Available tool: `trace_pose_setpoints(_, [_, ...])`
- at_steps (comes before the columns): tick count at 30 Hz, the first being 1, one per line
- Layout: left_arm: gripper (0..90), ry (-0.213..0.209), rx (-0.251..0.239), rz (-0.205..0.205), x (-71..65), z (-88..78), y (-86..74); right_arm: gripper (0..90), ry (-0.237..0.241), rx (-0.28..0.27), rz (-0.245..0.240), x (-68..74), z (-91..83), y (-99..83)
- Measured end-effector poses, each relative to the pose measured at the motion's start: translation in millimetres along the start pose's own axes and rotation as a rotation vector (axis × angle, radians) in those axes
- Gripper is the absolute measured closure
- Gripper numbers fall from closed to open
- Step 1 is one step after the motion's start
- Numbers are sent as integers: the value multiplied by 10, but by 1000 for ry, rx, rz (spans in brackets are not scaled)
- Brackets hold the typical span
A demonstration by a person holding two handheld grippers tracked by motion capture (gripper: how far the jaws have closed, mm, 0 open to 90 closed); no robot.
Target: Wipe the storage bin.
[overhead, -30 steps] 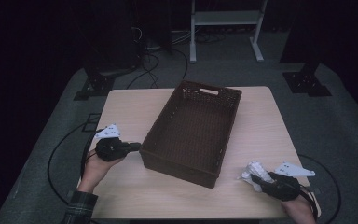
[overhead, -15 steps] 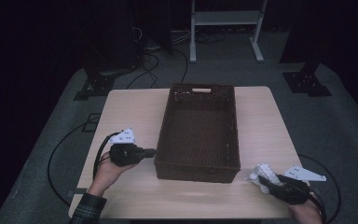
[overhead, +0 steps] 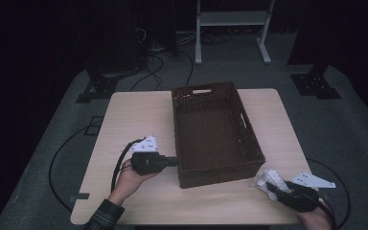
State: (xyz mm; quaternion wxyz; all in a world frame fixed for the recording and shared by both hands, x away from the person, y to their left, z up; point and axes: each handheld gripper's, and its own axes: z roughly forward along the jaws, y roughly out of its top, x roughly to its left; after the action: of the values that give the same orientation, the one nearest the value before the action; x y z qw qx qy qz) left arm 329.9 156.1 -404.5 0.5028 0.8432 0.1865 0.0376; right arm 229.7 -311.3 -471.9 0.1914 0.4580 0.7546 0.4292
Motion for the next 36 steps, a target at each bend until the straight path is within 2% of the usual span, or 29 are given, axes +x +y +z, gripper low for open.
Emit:
trace_pose_setpoints(5, [859, -10, 1, 24, -72, 104, 44, 606, -2, -1, 0, -4, -8, -2])
trace_pose_setpoints(10, [727, -9, 0, 16, -73, 82, 15, 606, -1, 6, -2, -12, 9, -6])
trace_pose_setpoints(14, [573, -9, 23, 0, -64, 74, -30, 606, 0, 4, 0, -6, 10, -5])
trace_pose_setpoints(15, [573, 2, 27, -2, -70, 76, -46, 605, -1, 5, 0, -7, 12, -8])
trace_pose_setpoints(16, [516, 10, 36, -6, -76, 84, -62, 605, -1, 6, -1, -8, 11, -8])
trace_pose_setpoints(18, [461, 28, 53, -5, -89, 112, -91, 605, -1, 4, -1, -11, 6, -5])
trace_pose_setpoints(21, [421, 42, 63, -4, -116, 142, -128, 606, -2, 4, 0, -12, 11, -7])
trace_pose_setpoints(22, [370, 63, 70, 8, -130, 149, -149, 605, -4, 6, -5, -6, 13, -6])
trace_pose_setpoints(24, [355, 71, 78, 11, -133, 152, -157, 605, -3, 7, -5, -5, 12, -3])
trace_pose_setpoints(27, [235, 103, 98, 13, -158, 158, -218, 605, -4, 9, -7, -6, 17, -8])
trace_pose_setpoints(35, [130, 129, 140, 18, -222, 264, -397, 605, -3, 10, -11, 0, 27, -3])
trace_pose_setpoints(36, [87, 136, 153, 25, -228, 281, -413, 605, -3, 4, -9, 1, 25, 3])
